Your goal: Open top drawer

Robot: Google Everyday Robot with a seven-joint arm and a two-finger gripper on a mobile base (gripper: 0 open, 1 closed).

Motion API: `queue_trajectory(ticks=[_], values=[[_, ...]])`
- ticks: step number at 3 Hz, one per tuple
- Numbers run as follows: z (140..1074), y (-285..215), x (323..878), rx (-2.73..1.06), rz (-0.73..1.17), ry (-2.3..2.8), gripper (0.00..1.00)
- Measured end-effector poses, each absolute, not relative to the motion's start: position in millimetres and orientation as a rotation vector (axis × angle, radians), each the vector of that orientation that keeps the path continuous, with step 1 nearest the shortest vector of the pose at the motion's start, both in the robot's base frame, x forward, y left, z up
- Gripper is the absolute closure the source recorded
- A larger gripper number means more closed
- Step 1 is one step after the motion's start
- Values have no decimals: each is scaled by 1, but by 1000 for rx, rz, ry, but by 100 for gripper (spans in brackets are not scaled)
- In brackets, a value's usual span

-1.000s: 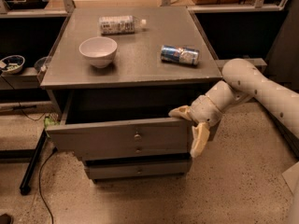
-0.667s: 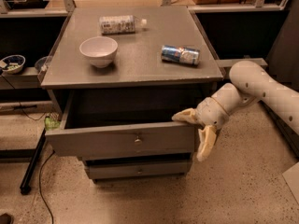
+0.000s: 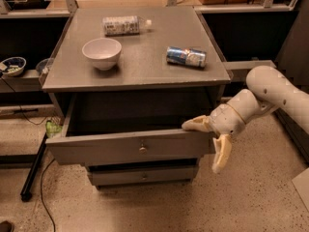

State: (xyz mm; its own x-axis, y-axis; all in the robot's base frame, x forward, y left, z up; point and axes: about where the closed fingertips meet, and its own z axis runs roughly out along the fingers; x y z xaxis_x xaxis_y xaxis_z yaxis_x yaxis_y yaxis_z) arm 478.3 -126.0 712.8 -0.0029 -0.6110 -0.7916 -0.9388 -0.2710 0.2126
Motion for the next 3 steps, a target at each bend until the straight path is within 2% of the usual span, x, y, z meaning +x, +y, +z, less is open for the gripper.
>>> queue_trajectory(ticks=[3], values=[[726, -122, 494, -1953, 957, 1682, 0]])
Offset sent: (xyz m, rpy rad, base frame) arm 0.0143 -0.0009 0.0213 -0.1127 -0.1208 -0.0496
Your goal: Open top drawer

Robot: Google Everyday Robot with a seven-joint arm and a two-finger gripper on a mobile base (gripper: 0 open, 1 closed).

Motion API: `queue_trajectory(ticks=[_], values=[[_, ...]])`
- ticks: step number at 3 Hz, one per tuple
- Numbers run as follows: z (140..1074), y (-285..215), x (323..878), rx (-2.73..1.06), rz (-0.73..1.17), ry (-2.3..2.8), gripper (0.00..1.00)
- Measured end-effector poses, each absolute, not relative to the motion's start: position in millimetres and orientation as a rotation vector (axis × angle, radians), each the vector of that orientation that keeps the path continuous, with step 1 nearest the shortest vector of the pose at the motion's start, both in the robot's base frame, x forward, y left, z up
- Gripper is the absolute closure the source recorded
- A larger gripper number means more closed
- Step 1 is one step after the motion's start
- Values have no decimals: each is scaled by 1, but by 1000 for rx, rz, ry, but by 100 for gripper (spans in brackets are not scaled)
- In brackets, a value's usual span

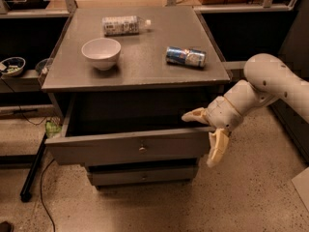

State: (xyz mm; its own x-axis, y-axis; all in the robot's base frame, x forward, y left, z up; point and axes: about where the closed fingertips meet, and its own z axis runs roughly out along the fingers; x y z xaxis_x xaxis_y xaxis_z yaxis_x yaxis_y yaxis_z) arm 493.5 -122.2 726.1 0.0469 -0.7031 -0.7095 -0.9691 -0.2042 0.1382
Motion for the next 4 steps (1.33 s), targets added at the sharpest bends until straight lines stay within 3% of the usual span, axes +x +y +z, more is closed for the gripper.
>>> queue_trajectory(ticks=[4], values=[[674, -128, 516, -2011, 741, 1961, 0]])
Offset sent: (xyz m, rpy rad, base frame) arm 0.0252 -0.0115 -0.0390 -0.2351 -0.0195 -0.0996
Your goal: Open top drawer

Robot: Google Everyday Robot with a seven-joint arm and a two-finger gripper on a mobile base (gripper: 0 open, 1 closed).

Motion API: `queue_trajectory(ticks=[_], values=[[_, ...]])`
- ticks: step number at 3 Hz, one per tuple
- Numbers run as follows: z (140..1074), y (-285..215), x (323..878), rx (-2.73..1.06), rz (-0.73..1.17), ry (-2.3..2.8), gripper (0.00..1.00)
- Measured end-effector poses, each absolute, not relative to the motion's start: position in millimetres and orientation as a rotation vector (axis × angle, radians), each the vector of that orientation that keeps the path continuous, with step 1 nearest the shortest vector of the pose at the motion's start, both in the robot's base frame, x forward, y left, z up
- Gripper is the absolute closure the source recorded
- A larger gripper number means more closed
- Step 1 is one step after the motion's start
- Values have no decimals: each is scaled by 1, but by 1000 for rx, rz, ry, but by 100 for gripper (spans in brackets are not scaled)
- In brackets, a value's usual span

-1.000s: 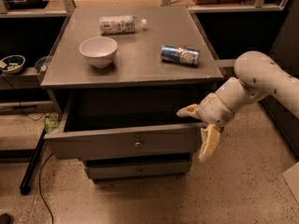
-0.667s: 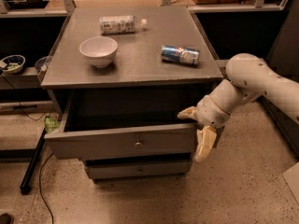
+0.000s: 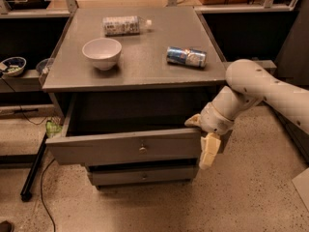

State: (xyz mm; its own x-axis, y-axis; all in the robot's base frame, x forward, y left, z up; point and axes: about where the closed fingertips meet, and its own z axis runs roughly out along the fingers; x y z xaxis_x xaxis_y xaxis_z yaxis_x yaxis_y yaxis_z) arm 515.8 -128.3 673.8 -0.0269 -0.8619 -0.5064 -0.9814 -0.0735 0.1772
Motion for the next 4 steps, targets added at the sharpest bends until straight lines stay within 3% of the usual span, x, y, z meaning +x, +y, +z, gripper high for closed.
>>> queue_trajectory(ticks=[1, 4], values=[[669, -128, 518, -2017, 736, 1984, 0], [668, -128, 518, -2018, 736, 1986, 72]])
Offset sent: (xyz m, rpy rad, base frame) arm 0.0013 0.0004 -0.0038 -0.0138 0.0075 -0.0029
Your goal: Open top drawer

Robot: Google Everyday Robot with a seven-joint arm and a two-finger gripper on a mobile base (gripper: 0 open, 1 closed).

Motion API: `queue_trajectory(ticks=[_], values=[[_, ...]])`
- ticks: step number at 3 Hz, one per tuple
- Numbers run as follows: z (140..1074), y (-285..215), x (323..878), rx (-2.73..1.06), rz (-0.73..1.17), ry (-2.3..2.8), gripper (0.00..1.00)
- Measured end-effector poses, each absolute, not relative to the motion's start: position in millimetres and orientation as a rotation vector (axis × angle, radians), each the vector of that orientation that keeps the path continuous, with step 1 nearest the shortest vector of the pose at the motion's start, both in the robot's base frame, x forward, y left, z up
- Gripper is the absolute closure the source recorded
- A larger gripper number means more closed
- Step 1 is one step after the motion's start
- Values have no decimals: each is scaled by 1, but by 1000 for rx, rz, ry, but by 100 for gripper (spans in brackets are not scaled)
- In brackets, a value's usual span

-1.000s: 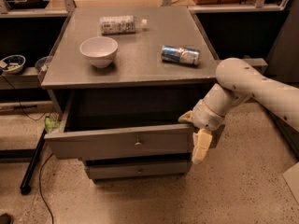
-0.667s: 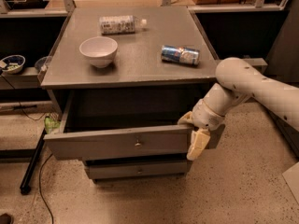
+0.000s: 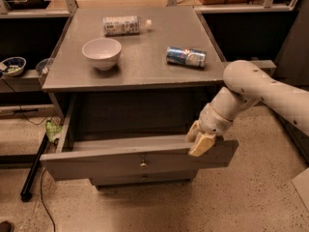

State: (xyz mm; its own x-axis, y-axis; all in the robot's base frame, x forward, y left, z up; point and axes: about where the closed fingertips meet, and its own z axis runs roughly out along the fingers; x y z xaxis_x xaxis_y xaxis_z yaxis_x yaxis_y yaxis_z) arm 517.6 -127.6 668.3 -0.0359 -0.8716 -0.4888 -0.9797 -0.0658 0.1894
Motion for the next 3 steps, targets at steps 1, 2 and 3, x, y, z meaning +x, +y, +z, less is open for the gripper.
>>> queue_trajectory(ticks=[1, 2, 3], values=[[668, -128, 518, -2018, 736, 1985, 94], [674, -130, 510, -2012, 832, 1934, 100], [671, -130, 509, -2011, 834, 1933, 100]])
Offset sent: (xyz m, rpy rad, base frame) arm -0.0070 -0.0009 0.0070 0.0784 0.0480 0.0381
